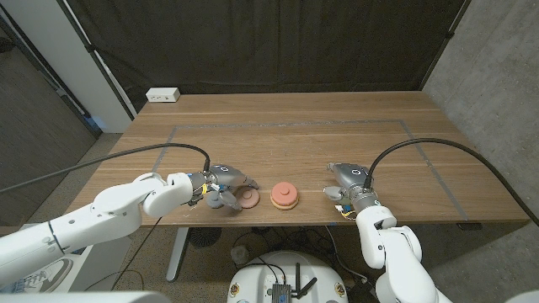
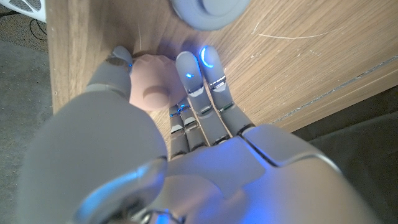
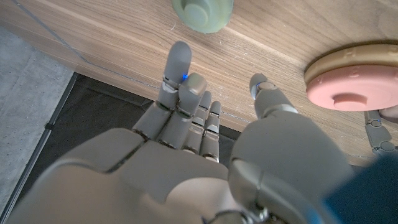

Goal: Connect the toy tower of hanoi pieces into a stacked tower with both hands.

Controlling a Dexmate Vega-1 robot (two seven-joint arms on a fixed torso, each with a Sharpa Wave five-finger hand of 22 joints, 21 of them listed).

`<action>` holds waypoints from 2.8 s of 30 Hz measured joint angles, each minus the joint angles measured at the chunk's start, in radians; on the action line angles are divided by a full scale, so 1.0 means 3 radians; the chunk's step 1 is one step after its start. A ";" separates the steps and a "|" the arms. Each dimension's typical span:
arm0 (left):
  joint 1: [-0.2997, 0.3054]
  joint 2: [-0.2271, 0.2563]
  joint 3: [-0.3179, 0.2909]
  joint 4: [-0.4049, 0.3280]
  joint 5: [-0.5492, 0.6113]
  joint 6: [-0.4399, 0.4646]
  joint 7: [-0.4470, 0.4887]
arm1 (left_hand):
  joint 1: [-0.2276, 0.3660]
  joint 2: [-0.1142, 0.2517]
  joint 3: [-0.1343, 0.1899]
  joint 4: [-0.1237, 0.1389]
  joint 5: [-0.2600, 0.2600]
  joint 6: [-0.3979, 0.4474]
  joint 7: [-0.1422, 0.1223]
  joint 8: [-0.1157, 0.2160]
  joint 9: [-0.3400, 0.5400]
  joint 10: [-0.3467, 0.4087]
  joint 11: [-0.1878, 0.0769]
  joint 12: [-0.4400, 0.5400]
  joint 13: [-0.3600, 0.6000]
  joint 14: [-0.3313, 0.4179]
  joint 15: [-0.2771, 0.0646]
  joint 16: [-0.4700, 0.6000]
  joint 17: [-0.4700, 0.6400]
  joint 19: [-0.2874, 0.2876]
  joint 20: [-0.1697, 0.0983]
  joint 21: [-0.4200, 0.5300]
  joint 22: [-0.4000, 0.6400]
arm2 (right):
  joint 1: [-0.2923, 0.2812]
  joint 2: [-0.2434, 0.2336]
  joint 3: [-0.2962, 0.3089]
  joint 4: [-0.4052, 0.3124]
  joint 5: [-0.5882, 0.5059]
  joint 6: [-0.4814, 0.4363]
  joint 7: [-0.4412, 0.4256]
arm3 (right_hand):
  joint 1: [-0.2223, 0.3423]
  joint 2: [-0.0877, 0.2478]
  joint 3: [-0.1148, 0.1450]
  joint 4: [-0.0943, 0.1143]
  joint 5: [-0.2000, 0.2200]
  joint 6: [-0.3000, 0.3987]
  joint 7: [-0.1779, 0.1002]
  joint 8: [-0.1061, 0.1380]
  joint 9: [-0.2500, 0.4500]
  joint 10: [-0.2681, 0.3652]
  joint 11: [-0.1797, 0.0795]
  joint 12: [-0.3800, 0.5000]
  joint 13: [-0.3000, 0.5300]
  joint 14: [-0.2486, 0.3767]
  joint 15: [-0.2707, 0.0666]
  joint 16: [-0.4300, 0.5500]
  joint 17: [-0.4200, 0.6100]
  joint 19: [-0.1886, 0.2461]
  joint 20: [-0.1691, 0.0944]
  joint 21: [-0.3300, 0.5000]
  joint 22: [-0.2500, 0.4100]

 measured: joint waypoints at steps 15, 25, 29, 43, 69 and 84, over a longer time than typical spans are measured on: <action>0.0042 -0.0014 -0.0008 -0.0007 0.0003 0.0055 0.0061 | 0.0108 0.0036 0.0014 -0.0015 0.0002 0.0235 -0.0044 0.0073 0.0006 0.0149 0.0033 0.0053 0.0050 0.0089 -0.0029 0.0039 0.0004 0.0114 -0.0020 0.0046 0.0062 | 0.0017 -0.0021 -0.0007 0.0028 0.0107 -0.0021 -0.0115 | 0.0000 0.0000 0.0000 0.0000 0.0007 0.0005 -0.0006 0.0000 0.0000 0.0000 0.0000 -0.0028 0.0017 0.0000 0.0000 0.0000 -0.0002 0.0000 0.0000 0.0000 0.0000; 0.0051 -0.0013 -0.0021 -0.0011 -0.0043 0.0064 0.0095 | 0.0156 0.0032 0.0014 -0.0015 0.0002 0.0312 -0.0049 0.0086 0.0025 0.0220 0.0082 0.0089 0.0050 0.0161 -0.0065 0.0064 0.0004 0.0214 -0.0025 0.0059 0.0093 | 0.0036 -0.0031 -0.0041 0.0032 0.0121 -0.0044 -0.0149 | -0.0001 0.0001 0.0000 0.0000 0.0023 0.0005 -0.0005 0.0000 -0.0001 0.0012 0.0012 -0.0029 0.0017 0.0000 0.0000 0.0000 0.0000 0.0000 0.0000 0.0000 0.0000; 0.0057 -0.0002 -0.0058 -0.0011 -0.0094 0.0068 0.0107 | 0.0174 0.0013 0.0009 -0.0020 0.0000 0.0349 -0.0038 0.0087 0.0032 0.0265 0.0088 0.0102 0.0067 0.0190 -0.0071 0.0089 0.0004 0.0236 -0.0037 0.0059 0.0108 | 0.0046 -0.0034 -0.0056 0.0030 0.0115 -0.0081 -0.0155 | -0.0014 0.0014 0.0000 0.0000 0.0023 0.0005 -0.0005 0.0000 -0.0001 0.0012 0.0012 -0.0028 0.0017 0.0000 0.0000 0.0000 0.0000 0.0000 0.0000 0.0000 0.0000; 0.0031 0.0011 -0.0127 -0.0012 -0.0223 0.0072 0.0119 | 0.0208 0.0006 0.0009 -0.0020 -0.0001 0.0389 -0.0044 0.0087 0.0029 0.0300 0.0089 0.0102 0.0095 0.0221 -0.0090 0.0090 0.0008 0.0283 -0.0038 0.0059 0.0139 | 0.0058 -0.0028 -0.0075 0.0001 0.0017 -0.0108 -0.0079 | -0.0049 0.0049 0.0014 0.0014 0.0023 0.0005 -0.0005 0.0000 -0.0001 0.0011 0.0012 -0.0028 0.0016 -0.0001 0.0000 0.0000 -0.0001 0.0000 0.0000 0.0000 0.0000; 0.0000 0.0191 -0.0375 -0.0207 -0.0682 0.0134 -0.0065 | 0.0189 0.0023 0.0016 -0.0012 0.0006 0.0462 -0.0035 0.0098 0.0036 0.0347 0.0123 0.0081 0.0095 0.0298 -0.0119 0.0090 0.0008 0.0332 -0.0061 0.0059 0.0170 | 0.0035 0.0022 -0.0035 -0.0022 -0.0054 -0.0087 -0.0035 | -0.0049 0.0049 0.0028 0.0000 0.0035 0.0017 0.0007 0.0000 -0.0001 0.0042 0.0006 -0.0028 0.0016 -0.0001 0.0000 0.0000 -0.0001 0.0000 0.0000 0.0000 0.0000; -0.0008 0.0300 -0.0484 -0.0331 -0.0879 0.0154 -0.0142 | 0.0188 0.0022 0.0016 -0.0012 0.0016 0.0465 -0.0038 0.0097 0.0040 0.0347 0.0123 0.0089 0.0095 0.0299 -0.0118 0.0090 0.0010 0.0337 -0.0055 0.0059 0.0185 | -0.0010 0.0034 0.0006 -0.0046 -0.0070 -0.0083 -0.0029 | -0.0048 0.0048 0.0028 0.0000 0.0035 0.0029 0.0019 0.0000 -0.0001 0.0041 0.0006 -0.0028 0.0016 -0.0001 0.0000 0.0000 0.0004 0.0000 0.0000 0.0000 -0.0001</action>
